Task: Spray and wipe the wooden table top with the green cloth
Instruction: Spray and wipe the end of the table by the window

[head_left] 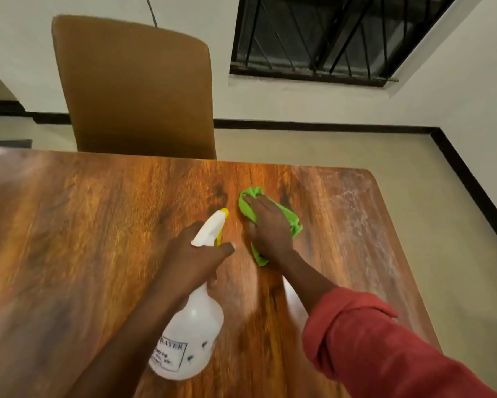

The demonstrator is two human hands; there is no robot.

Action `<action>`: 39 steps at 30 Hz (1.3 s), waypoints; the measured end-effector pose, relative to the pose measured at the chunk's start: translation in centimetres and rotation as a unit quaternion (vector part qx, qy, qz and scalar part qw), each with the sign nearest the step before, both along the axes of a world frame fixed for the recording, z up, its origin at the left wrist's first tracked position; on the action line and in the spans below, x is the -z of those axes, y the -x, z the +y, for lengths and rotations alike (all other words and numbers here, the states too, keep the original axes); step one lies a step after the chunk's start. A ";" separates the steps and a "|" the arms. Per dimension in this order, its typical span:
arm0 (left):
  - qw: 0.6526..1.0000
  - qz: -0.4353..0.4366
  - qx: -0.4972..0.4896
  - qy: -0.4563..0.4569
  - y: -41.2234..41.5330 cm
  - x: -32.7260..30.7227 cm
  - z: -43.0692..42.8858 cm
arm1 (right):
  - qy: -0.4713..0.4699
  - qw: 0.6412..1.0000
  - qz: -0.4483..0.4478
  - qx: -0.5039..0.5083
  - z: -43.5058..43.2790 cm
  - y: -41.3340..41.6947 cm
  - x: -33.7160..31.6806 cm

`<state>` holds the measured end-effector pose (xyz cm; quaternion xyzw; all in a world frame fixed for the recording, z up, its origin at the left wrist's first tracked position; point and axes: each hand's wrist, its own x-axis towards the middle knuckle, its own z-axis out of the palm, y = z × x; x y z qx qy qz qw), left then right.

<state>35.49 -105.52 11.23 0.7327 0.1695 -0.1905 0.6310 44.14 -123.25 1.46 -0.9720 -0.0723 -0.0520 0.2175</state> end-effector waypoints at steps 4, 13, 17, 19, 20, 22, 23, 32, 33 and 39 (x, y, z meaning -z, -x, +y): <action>1.000 0.017 0.016 -0.006 2.4 -0.9 0.7 | 0.025 0.999 -0.003 0.031 -1.5 6.0 -0.3; 0.996 0.036 0.078 -0.028 11.1 -1.3 -1.6 | -0.056 0.995 0.078 -0.034 0.8 28.7 -0.2; 0.995 0.011 0.094 -0.008 13.1 -3.4 -3.4 | -0.288 0.939 0.129 0.136 -1.7 27.7 -5.2; 0.994 0.005 0.111 -0.010 14.6 -4.4 -4.5 | -0.391 0.865 0.191 0.248 -4.7 27.0 -7.4; 0.992 0.006 0.121 -0.017 15.9 -4.8 -5.2 | -0.451 0.820 0.221 0.274 -6.4 27.4 -8.3; 0.989 0.015 0.147 -0.027 18.4 -5.2 -6.8 | -0.518 0.763 0.243 0.301 -9.6 28.1 -10.6; 0.985 0.018 0.166 -0.034 19.9 -5.2 -7.7 | -0.527 0.748 0.248 0.317 -11.1 28.6 -11.9; 0.934 0.079 0.314 -0.150 35.4 -1.7 -15.5 | -0.650 0.666 0.193 0.312 -20.4 36.9 -14.1; 0.932 0.087 0.316 -0.156 36.7 -1.4 -16.3 | -0.643 0.671 0.190 0.317 -21.2 37.9 -13.7; 0.909 0.069 0.353 -0.210 40.9 -0.5 -19.3 | -0.653 0.661 0.174 0.326 -24.0 40.6 -13.6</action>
